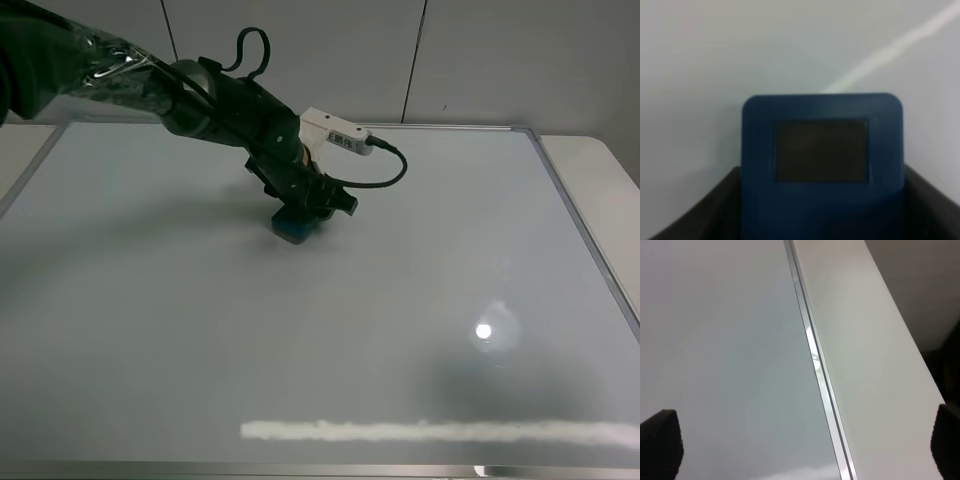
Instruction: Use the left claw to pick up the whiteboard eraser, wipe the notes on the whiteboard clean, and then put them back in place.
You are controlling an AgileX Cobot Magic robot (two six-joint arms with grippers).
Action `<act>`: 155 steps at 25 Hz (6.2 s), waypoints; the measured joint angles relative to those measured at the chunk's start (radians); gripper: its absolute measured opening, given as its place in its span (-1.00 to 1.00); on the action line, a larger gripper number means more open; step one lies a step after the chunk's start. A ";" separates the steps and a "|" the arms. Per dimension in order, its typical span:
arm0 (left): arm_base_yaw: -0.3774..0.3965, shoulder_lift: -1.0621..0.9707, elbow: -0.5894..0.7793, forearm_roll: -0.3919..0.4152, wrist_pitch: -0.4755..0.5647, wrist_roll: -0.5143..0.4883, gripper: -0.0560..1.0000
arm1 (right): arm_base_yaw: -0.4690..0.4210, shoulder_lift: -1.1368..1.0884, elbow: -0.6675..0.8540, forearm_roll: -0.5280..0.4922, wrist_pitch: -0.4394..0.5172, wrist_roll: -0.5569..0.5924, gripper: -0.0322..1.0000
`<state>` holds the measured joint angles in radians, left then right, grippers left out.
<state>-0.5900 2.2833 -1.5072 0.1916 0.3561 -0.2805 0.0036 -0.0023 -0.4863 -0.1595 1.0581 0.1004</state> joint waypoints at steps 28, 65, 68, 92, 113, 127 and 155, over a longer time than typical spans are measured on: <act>0.140 -0.405 0.143 0.125 0.497 -0.102 0.15 | 0.000 0.000 0.000 0.002 0.000 0.000 0.98; 0.486 -0.605 0.914 0.161 -0.264 -0.118 0.15 | 0.000 0.000 0.000 0.002 0.000 0.000 0.98; 0.486 -0.605 0.914 0.161 -0.269 -0.116 0.15 | 0.000 0.000 0.000 0.002 0.000 0.000 0.98; 0.486 -0.616 0.914 0.142 -0.261 -0.116 0.90 | 0.000 0.000 0.000 0.002 0.000 0.000 0.98; 0.486 -0.656 0.915 0.139 -0.199 -0.116 0.98 | 0.000 0.000 0.000 0.002 0.000 0.000 0.98; 0.486 -1.176 0.916 0.136 -0.057 -0.119 0.98 | 0.000 0.000 0.000 0.002 0.000 0.000 0.98; 0.486 -2.216 0.916 -0.082 0.649 0.021 0.98 | 0.000 0.000 0.000 0.002 0.000 0.000 0.98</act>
<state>-0.1044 0.0676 -0.5912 0.1100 1.0053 -0.2593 0.0036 -0.0023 -0.4863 -0.1572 1.0581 0.1004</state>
